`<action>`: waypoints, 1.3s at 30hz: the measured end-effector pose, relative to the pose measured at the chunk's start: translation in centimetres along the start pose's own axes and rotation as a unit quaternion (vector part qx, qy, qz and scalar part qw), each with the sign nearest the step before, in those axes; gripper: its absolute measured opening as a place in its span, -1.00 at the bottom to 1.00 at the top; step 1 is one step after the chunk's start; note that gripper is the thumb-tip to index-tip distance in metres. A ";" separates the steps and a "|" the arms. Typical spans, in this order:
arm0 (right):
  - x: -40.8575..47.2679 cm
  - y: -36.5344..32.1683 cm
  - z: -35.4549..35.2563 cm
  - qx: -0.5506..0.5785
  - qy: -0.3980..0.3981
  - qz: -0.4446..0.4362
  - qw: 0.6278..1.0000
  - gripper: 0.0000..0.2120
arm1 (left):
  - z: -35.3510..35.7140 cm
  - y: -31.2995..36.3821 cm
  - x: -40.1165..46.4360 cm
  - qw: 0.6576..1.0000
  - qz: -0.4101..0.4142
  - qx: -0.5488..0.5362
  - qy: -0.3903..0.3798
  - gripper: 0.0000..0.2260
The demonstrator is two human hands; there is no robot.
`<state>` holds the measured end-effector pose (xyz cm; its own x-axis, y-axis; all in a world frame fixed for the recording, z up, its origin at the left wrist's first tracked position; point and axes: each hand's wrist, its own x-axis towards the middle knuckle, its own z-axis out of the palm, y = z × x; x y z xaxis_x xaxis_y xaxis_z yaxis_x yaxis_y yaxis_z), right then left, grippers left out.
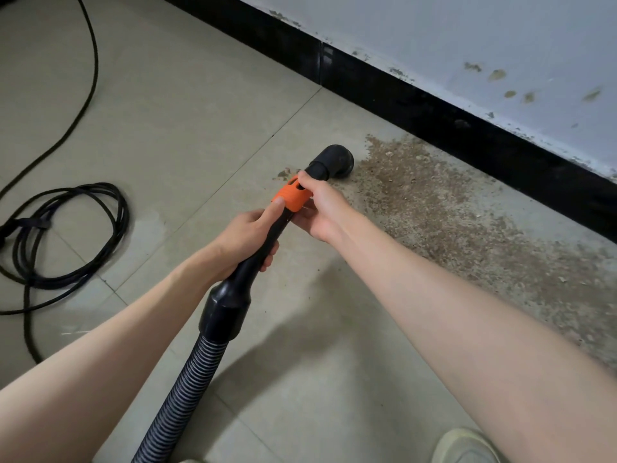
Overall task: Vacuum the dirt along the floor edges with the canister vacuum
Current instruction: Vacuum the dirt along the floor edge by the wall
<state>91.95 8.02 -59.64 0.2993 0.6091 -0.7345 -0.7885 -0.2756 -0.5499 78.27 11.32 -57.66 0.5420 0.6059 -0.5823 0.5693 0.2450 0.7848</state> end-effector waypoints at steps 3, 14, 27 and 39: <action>-0.4 0.1 -0.8 0.007 -0.001 0.001 1.000 -0.82 | 0.4 0.1 -0.2 1.000 -0.001 0.006 -0.009 -0.56; -1.2 0.4 -0.4 0.025 0.017 -0.018 0.999 -0.83 | 0.6 0.4 -0.8 1.000 0.010 0.023 0.001 -0.57; -1.0 2.1 5.9 0.004 -0.026 -0.004 1.000 -0.78 | -4.7 -0.8 -2.3 0.998 0.013 0.008 0.067 -0.58; -0.9 3.0 7.9 -0.010 -0.014 0.017 1.000 -0.83 | -6.8 -1.8 -2.1 0.998 -0.024 -0.012 0.049 -0.54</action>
<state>85.04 12.54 -57.52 0.2573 0.6205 -0.7408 -0.7866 -0.3109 -0.5336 71.91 14.73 -56.38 0.4514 0.6633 -0.5969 0.5773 0.2930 0.7622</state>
